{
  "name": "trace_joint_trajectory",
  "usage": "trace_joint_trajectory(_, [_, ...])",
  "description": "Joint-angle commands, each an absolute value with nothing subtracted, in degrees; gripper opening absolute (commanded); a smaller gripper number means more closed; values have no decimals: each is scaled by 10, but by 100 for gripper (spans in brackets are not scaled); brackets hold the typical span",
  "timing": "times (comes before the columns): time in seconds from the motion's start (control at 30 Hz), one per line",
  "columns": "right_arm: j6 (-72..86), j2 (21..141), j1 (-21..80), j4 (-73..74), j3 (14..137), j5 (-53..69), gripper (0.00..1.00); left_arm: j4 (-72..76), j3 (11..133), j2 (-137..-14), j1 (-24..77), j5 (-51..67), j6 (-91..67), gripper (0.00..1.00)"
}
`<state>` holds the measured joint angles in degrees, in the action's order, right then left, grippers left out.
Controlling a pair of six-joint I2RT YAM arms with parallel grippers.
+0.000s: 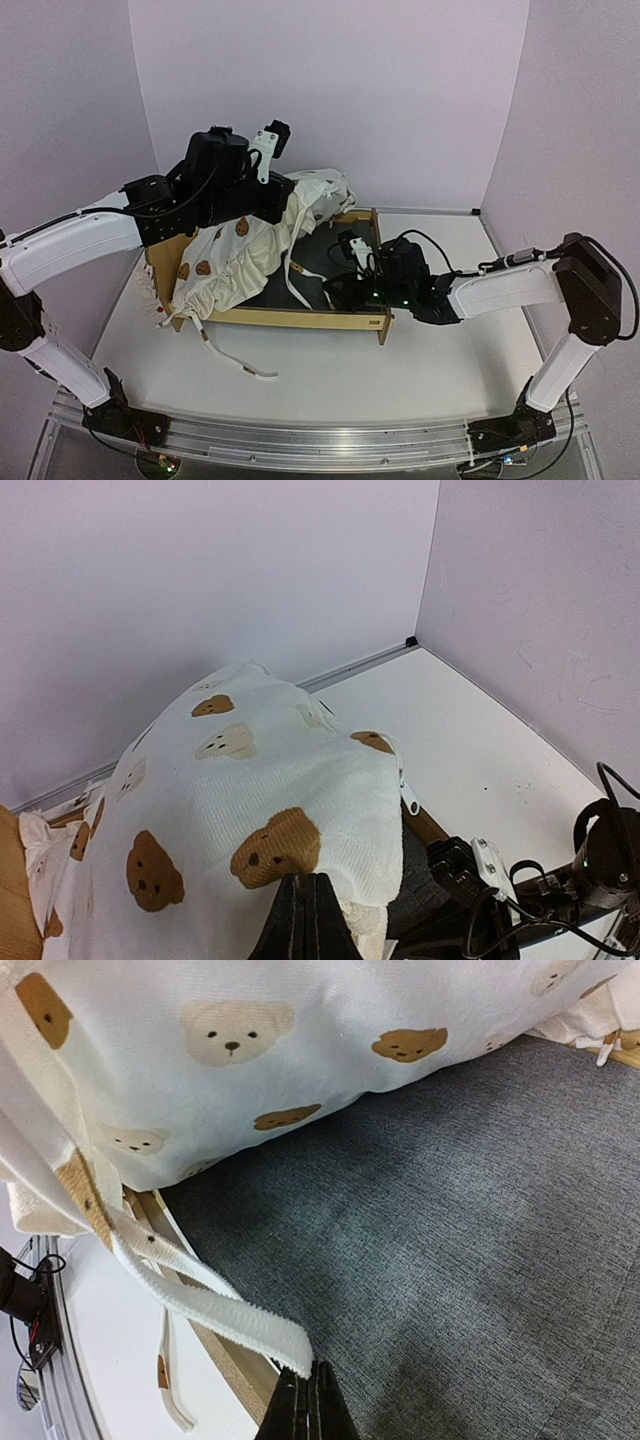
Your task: Set up the pet bed
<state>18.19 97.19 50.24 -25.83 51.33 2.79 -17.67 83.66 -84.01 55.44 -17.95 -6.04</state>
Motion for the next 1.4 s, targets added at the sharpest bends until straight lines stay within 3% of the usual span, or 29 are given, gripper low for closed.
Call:
trace_joint_trajectory(0.0, [173,980,506,-348,495,24,0,-159,873,-832,553,-174,-67,0])
trace_joint_trajectory(0.97, [201,927,513,-359,381,-20,1,-172,894,-864,553,-146,-71,0])
trace_joint_trajectory(1.37, [159,857,513,-266,377,-9,37,-177,888,-876,555,-91,-79,0])
